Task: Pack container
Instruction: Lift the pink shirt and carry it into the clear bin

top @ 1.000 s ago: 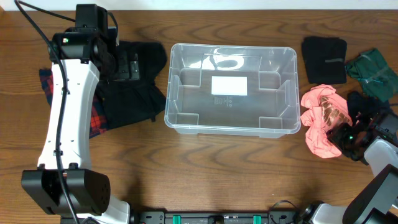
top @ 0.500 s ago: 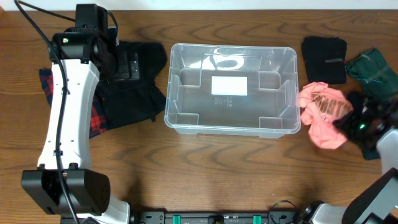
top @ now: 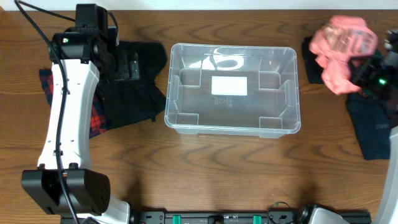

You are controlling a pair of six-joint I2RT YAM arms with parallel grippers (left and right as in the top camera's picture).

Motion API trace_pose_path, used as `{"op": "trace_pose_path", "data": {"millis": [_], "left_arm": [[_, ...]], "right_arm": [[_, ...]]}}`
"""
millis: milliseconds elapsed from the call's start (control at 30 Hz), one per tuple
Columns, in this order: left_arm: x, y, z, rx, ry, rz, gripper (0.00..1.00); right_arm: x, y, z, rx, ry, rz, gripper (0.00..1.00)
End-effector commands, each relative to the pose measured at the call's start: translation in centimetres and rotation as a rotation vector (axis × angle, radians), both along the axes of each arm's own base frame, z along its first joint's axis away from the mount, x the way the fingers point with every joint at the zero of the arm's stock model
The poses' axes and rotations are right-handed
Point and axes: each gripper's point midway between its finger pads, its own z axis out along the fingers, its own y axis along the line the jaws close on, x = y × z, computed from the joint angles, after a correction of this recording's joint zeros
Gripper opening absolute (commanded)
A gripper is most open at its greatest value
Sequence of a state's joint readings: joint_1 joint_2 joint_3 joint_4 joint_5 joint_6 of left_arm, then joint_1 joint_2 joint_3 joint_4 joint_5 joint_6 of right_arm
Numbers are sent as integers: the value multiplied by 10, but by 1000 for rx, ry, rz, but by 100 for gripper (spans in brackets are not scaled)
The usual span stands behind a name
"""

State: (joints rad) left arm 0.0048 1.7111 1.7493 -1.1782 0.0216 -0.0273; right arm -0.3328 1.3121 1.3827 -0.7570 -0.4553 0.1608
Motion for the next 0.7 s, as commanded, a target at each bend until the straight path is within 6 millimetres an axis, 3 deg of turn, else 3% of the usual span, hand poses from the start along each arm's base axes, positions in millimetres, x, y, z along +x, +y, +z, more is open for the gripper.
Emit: {"op": "trace_pose_path", "data": {"millis": [0, 100, 300, 500, 667], "left_arm": [[3, 3, 5, 6, -12, 17, 98], [3, 3, 5, 6, -12, 17, 98], [3, 3, 5, 6, -12, 17, 98], [3, 3, 5, 6, -12, 17, 98], [3, 3, 5, 6, -12, 17, 98]], "right_arm": [[6, 50, 20, 76, -42, 85, 1], [12, 92, 22, 115, -38, 139, 1], [32, 165, -6, 127, 34, 108, 1], [45, 241, -57, 186, 148, 125, 1], [47, 283, -109, 227, 275, 122, 1]]}}
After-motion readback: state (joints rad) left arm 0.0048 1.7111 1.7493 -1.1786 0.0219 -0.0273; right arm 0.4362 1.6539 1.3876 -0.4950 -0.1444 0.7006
